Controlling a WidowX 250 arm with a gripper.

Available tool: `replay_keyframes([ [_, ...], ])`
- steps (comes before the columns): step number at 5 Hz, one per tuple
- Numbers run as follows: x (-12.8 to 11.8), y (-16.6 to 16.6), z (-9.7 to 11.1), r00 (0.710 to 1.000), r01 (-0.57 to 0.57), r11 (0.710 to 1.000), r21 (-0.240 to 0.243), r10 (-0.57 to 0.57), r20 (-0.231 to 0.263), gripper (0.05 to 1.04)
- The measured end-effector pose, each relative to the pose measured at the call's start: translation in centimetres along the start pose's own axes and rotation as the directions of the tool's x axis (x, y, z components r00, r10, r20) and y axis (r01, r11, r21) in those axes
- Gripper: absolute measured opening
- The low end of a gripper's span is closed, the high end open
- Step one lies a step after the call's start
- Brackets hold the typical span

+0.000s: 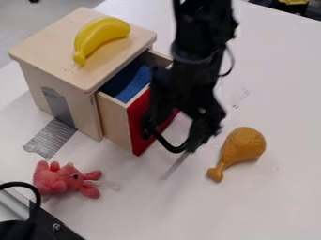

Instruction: Put the pink rabbit in the drawer

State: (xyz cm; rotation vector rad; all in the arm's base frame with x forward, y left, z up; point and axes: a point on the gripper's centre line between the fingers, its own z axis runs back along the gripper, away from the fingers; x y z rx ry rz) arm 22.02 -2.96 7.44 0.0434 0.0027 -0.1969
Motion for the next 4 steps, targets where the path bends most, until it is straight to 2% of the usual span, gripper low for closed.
replay_keyframes([
  [1, -2.8, 0.9, 0.4, 0.999, -0.019, 0.999, -0.048, 0.020, 0.031, 1.000],
  [2, -6.3, 2.2, 0.8, 0.998, -0.046, 0.995, -0.088, 0.049, 0.031, 0.999],
  [3, -9.2, 3.9, 0.0, 0.997, -0.078, 0.994, -0.071, 0.079, 0.010, 1.000],
  [4, -10.6, 6.1, -1.3, 0.997, -0.072, 0.997, 0.020, 0.072, -0.009, 0.999],
])
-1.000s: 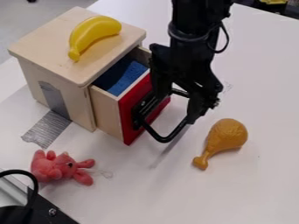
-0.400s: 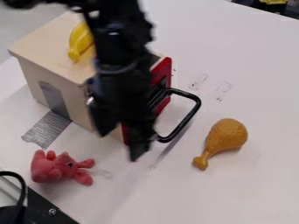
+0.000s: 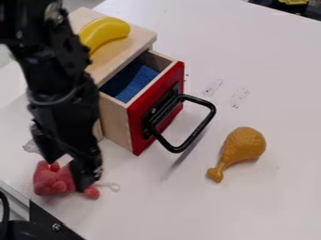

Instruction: Put the pink rabbit in the drawer

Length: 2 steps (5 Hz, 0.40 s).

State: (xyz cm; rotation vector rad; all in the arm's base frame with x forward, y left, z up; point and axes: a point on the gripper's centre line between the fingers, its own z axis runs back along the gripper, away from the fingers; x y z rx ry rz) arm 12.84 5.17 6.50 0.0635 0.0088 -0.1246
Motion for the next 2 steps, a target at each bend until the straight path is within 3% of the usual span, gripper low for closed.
replay_keyframes([
  [1, -0.6, 1.6, -1.3, 0.999, 0.007, 0.999, 0.045, -0.005, -0.037, 0.999],
  [2, -0.8, 3.2, -1.9, 0.999, 0.014, 0.997, 0.073, -0.012, -0.033, 1.000],
])
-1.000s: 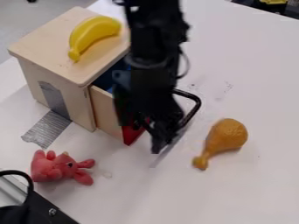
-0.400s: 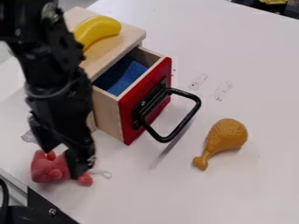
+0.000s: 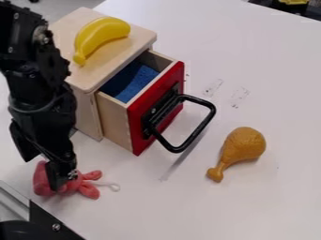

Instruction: Put the pink rabbit in the drawer

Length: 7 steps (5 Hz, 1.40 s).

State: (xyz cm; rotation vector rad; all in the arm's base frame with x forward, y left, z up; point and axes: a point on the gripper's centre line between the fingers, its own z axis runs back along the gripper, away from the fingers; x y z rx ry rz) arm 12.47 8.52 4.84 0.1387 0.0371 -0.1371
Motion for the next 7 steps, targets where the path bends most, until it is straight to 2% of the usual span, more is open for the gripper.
replay_keyframes([
  [1, 0.1, 0.4, -0.8, 0.999, 0.034, 0.999, 0.006, -0.034, 0.003, 1.000],
  [3, 0.7, -0.2, -4.6, 0.999, 0.037, 0.999, -0.029, -0.038, -0.015, 1.000],
  [4, 1.5, -0.3, -5.3, 1.000, 0.019, 0.999, -0.027, -0.019, 0.021, 0.999],
  [5, 2.1, 0.3, -5.6, 1.000, 0.014, 1.000, -0.007, -0.014, 0.024, 0.948],
  [6, 2.2, 0.2, -5.6, 1.000, 0.004, 1.000, -0.011, -0.004, 0.028, 0.708],
  [7, 0.9, -0.8, -4.8, 1.000, -0.002, 0.999, -0.043, 0.004, 0.028, 0.475],
])
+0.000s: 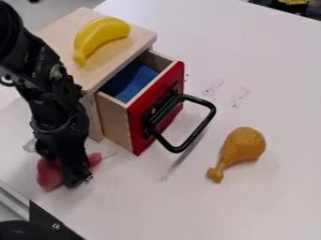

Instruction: Put the pink rabbit in the drawer

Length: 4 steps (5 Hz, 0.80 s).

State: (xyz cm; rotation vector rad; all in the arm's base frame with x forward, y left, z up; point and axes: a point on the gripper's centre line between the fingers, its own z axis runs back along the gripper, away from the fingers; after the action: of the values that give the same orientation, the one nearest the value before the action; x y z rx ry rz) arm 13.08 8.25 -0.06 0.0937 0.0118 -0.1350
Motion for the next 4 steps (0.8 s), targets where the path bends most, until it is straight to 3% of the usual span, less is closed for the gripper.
replay_keyframes([
  [1, -1.1, -0.2, 2.6, 0.998, -0.041, 0.999, -0.022, 0.042, 0.041, 0.389],
  [2, -1.5, -0.3, 4.7, 0.992, -0.092, 0.994, -0.054, 0.096, 0.077, 0.373],
  [3, 0.0, 0.0, 7.7, 0.981, -0.146, 0.987, -0.067, 0.153, 0.122, 0.370],
  [4, 3.6, -0.1, 9.6, 0.974, -0.147, 0.984, -0.096, 0.161, 0.160, 0.370],
])
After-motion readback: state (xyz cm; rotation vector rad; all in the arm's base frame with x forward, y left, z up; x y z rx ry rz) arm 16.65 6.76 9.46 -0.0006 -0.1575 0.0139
